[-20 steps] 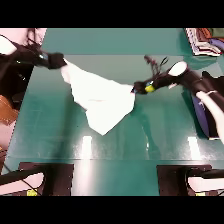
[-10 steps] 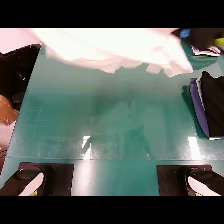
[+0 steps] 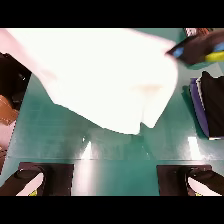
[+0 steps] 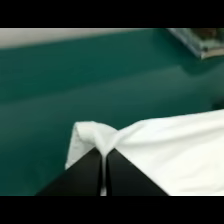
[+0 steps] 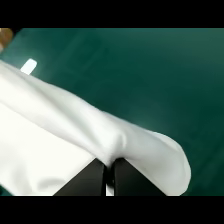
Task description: Fold the shirts.
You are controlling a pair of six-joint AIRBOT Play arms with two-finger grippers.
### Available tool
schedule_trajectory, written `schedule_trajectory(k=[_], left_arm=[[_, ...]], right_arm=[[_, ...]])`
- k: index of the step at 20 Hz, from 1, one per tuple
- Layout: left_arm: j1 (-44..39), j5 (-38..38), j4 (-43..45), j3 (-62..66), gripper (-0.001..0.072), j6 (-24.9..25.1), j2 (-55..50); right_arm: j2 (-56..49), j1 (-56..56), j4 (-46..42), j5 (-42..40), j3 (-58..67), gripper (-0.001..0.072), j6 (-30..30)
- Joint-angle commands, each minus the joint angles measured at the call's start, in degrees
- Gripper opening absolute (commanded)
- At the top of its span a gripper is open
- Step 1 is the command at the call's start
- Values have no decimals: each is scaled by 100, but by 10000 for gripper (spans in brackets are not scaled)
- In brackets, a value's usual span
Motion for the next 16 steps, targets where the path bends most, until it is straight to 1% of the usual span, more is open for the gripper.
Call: schedule_trajectory(k=[1,3,5,6,7,8,10,12,14,16], left_arm=[[-4,-826,-17,-1226,26,31,-577],[-4,-584,120,-2197,26,205,-802],[-4,39,546,-2951,26,216,-984],[-4,334,800,-3165,26,208,-1038],[-4,516,988,-3246,26,201,-1093],[-2,612,1123,-3252,26,201,-1126],[-2,645,1311,-3178,26,203,-1123],[-2,566,1528,-3073,27,203,-1102],[-4,520,1561,-3047,26,203,-1102],[-4,538,1528,-3047,27,201,-1104]], right_arm=[[-715,619,85,28,-1086,14,122],[-1185,990,87,-435,-1635,14,79],[-1582,1224,94,-920,-1958,16,-7],[-1753,1285,96,-1067,-1987,29,-57],[-1880,1290,107,-1178,-1961,187,-59],[-1976,1285,96,-1215,-1869,371,-59],[-1939,1115,79,-1102,-1613,383,-144],[-1574,745,-13,-957,-1528,383,-205],[-1036,184,-236,-767,-1755,384,-201],[-575,-529,-264,-590,-2253,386,-205]])
